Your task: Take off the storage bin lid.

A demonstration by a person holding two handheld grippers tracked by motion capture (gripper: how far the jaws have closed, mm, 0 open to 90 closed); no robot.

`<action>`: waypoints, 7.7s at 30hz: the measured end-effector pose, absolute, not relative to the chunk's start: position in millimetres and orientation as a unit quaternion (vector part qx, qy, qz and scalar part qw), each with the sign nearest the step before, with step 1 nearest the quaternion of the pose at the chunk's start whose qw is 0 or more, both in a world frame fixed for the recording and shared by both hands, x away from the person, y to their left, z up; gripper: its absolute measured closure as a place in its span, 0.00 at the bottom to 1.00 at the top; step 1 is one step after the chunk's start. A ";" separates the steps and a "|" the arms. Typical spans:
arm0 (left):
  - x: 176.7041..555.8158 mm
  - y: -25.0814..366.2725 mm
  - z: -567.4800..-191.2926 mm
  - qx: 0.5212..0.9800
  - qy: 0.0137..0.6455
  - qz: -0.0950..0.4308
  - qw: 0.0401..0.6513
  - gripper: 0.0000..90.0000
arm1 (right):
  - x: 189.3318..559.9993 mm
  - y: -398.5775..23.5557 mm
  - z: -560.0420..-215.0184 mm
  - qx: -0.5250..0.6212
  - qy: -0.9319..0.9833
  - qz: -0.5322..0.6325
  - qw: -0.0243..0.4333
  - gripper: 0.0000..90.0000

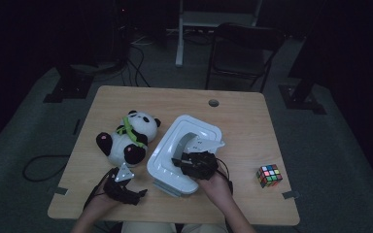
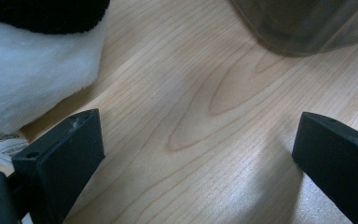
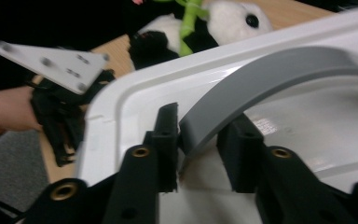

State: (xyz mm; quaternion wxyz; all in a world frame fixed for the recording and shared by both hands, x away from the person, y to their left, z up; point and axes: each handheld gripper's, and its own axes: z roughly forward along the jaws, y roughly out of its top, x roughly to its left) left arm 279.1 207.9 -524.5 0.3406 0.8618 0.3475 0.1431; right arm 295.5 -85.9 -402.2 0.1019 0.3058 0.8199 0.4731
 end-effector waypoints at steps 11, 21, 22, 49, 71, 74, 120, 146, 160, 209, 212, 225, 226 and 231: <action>279.2 208.2 -524.3 0.862 0.348 0.141 0.341 0.03 | 285.0 -92.0 -376.3 0.275 0.809 0.514 0.078 0.89; 279.0 207.8 -524.5 0.861 0.349 0.141 0.342 0.03 | 290.1 -104.6 -357.4 0.278 0.797 0.530 0.088 0.95; 279.0 207.8 -524.5 0.861 0.349 0.141 0.342 0.03 | 291.2 -106.4 -356.0 0.280 0.795 0.531 0.088 0.96; 279.1 208.0 -524.3 0.862 0.348 0.142 0.341 0.03 | 344.8 -191.9 -329.3 0.368 0.735 0.544 0.167 0.96; 278.8 207.5 -524.7 0.861 0.349 0.143 0.341 0.03 | 416.5 -244.4 -356.8 0.468 0.693 0.515 0.188 0.96; 278.8 207.5 -524.6 0.862 0.348 0.144 0.340 0.03 | 427.3 -248.9 -376.6 0.494 0.683 0.506 0.183 0.96; 278.4 207.6 -524.6 0.861 0.349 0.144 0.340 0.03 | 460.2 -241.2 -504.4 0.601 0.646 0.467 0.060 0.93; 275.4 208.0 -524.4 0.863 0.347 0.143 0.338 0.03 | 453.9 -239.5 -493.1 0.606 0.677 0.406 0.098 0.50; 272.3 207.6 -524.4 0.860 0.354 0.146 0.337 0.03 | 434.3 -233.5 -477.5 0.600 0.676 0.406 0.138 0.37; 271.9 218.6 -486.2 0.864 0.336 0.128 0.353 0.05 | 309.9 -203.3 -510.7 0.417 0.796 0.402 0.174 0.15; 272.9 218.2 -482.4 0.863 0.334 0.130 0.356 0.05 | 305.8 -207.5 -515.4 0.407 0.799 0.411 0.164 0.16; 285.6 218.2 -460.5 0.853 0.343 0.145 0.366 0.05 | 292.0 -214.1 -524.7 0.395 0.808 0.406 0.159 0.16; 286.7 218.2 -457.6 0.852 0.342 0.146 0.368 0.05 | 292.3 -213.6 -525.2 0.394 0.812 0.400 0.157 0.16; 295.0 218.8 -444.3 0.850 0.342 0.161 0.367 0.05 | 292.0 -207.8 -526.3 0.386 0.826 0.378 0.163 0.16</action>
